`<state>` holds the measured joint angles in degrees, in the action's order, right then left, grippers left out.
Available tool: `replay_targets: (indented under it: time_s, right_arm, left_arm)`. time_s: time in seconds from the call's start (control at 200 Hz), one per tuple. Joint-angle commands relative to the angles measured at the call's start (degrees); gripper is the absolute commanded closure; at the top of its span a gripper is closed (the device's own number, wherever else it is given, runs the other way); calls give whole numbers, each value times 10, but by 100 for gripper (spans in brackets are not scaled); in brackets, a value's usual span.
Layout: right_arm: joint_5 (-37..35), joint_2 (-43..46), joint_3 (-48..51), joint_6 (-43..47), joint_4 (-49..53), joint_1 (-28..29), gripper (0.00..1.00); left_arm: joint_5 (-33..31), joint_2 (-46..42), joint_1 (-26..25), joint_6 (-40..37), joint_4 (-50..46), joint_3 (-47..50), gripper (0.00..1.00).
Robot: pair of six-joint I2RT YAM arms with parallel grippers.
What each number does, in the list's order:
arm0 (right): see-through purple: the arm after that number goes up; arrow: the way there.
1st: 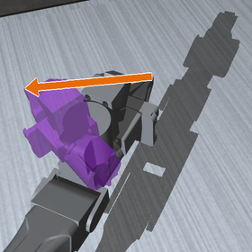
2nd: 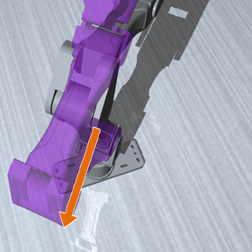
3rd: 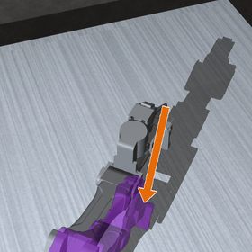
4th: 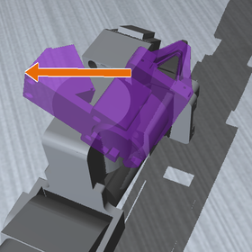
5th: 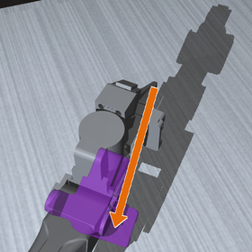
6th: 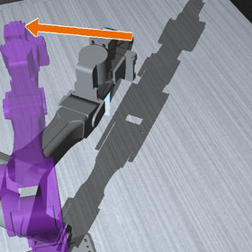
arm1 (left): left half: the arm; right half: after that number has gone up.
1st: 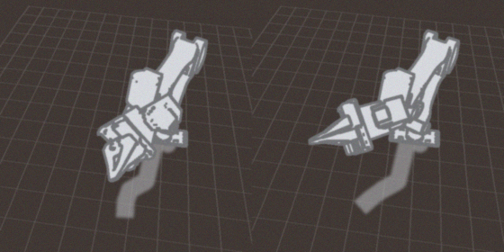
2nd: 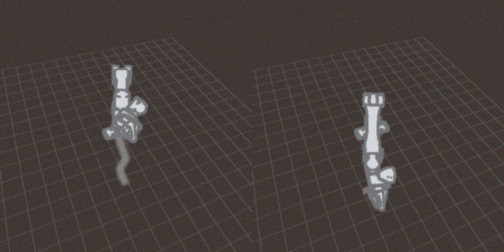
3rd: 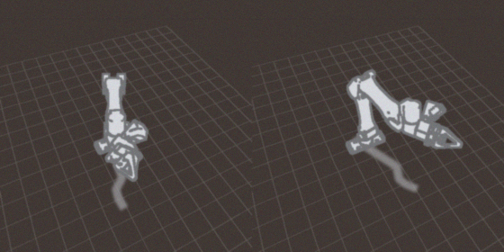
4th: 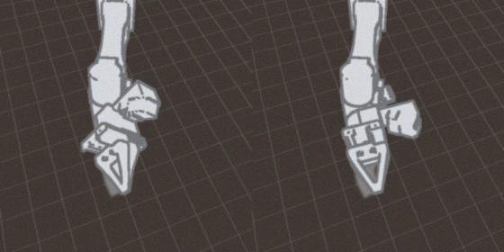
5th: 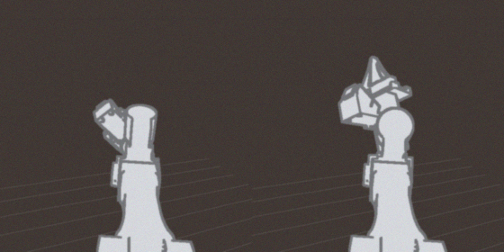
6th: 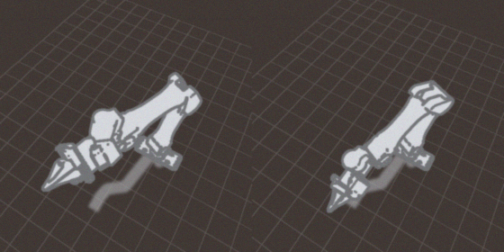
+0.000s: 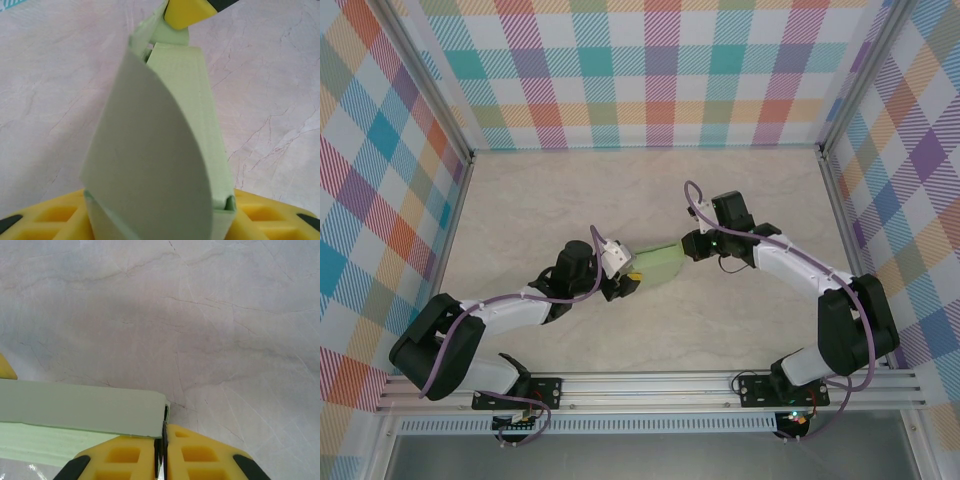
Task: Fold the paper box
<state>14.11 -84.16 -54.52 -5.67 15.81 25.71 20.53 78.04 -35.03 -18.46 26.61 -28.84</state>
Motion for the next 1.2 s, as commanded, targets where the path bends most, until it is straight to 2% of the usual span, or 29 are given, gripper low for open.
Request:
replay_targets:
  time_s: [0.0,0.245,0.41,0.515,0.62,0.675,0.735,0.92,1.08,1.195]
  right_arm:
    - [7,16,15,-8,-14,3,84]
    - [14,33,24,-22,-24,-11,69]
    - [68,87,17,-71,-18,-21,54]
    - [103,118,11,-122,1,-21,40]
    - [125,122,-5,-182,42,-19,39]
    - [159,128,8,-223,16,-14,40]
    - [162,140,25,-265,-20,0,40]
    - [88,141,13,-282,-52,70,39]
    - [33,145,34,-327,-79,79,40]
    - [27,156,38,-364,-68,69,35]
  left_arm:
    - [7,-13,6,0,15,-18,52]
    - [5,-31,6,-28,-37,-33,52]
    - [-1,-38,6,-41,-90,-62,52]
    - [-2,-36,6,-36,-103,-76,52]
    - [-4,-32,10,-11,-107,-93,50]
    - [8,-26,15,9,-117,-107,50]
    - [26,-16,19,23,-138,-130,50]
    - [61,8,22,57,-152,-166,51]
    - [70,19,22,44,-154,-168,52]
    - [68,20,22,30,-143,-152,52]
